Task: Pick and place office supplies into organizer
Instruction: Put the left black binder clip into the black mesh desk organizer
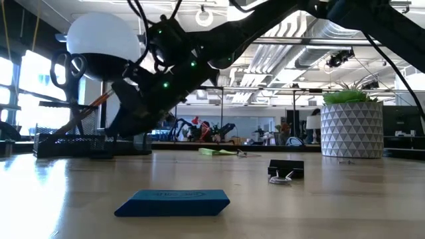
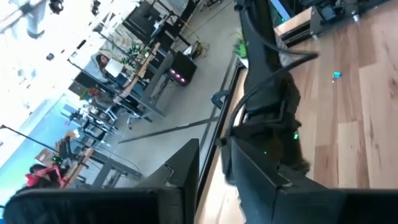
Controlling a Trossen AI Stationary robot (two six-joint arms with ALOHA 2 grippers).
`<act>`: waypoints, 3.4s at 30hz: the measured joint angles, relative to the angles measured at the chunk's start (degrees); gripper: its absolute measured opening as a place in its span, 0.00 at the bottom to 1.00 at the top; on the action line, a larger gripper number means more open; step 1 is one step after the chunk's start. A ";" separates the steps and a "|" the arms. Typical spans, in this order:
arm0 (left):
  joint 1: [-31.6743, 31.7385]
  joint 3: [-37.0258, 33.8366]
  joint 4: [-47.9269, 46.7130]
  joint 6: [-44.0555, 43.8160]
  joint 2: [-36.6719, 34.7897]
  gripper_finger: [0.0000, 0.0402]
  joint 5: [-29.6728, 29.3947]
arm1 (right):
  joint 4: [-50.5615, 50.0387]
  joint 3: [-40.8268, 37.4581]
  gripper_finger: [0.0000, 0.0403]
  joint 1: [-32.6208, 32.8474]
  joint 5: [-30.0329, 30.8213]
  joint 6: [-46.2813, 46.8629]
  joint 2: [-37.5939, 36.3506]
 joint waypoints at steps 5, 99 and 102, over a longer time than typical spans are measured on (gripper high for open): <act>0.00 -6.33 0.23 -3.96 -8.15 0.21 -1.22 | -2.65 0.00 0.49 -0.20 -3.14 -2.04 0.00; -1.86 -24.84 57.08 47.57 -31.47 0.20 32.69 | -2.92 3.93 0.17 4.85 -6.21 -17.59 4.61; -1.86 -24.84 57.08 47.57 -31.47 0.20 32.69 | -3.72 4.01 0.10 4.69 -5.65 -18.53 4.61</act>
